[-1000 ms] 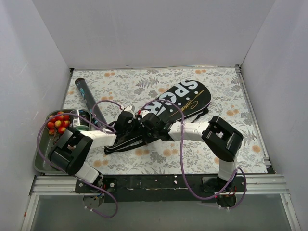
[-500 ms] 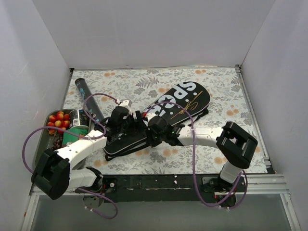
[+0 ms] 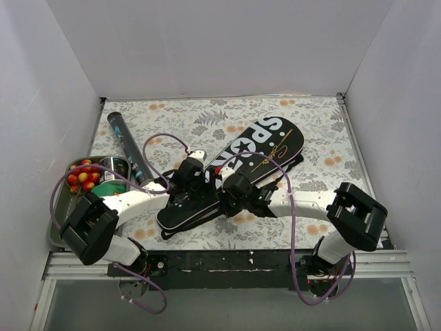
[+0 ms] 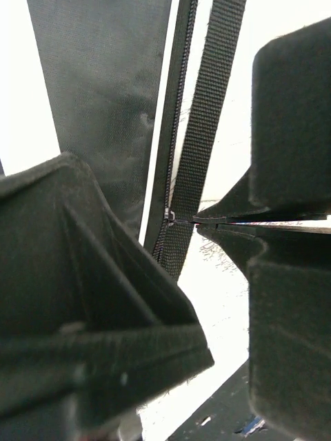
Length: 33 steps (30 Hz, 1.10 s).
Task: Pack up the badminton gear
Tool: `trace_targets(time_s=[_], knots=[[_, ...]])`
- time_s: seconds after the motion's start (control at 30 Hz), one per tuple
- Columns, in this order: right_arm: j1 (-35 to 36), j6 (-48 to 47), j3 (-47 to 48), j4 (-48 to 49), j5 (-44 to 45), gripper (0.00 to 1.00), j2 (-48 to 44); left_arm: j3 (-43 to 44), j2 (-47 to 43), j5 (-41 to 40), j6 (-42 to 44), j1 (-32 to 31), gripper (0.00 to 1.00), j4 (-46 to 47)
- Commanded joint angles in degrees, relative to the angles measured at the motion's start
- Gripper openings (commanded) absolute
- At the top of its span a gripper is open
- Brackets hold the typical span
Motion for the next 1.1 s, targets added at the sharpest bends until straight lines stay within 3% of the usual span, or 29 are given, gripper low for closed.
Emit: trace_targets(time_s=[0.0,0.23,0.4,0.5,0.73,1.07], knots=[[0.2,0.1,-1.9,1.2,0.1,0.01,-3.7,-0.3,4.1,-2.7,2.2,-3.3,0.78,1.6],[0.2,0.3,-4.8,1.2,0.1,0.01,-6.1,-0.2,8.2,-4.0,3.1,-6.0,0.53,1.5],[0.2,0.9,-6.7,1.6,-0.1,0.01,-7.4,0.6,9.5,-2.7,2.6,-6.8,0.19,1.6],[0.5,1.4,-7.3,2.8,-0.9,0.01,-7.3,2.0,11.0,-1.9,1.5,-7.5,0.09,1.4],[4.0,2.3,-5.6,3.0,0.1,0.01,-5.5,6.5,15.9,-2.1,-2.1,-8.0,0.01,1.1],[10.7,5.0,-3.2,3.3,2.0,0.01,-4.9,10.4,22.8,-2.6,-6.5,-8.0,0.0,2.4]])
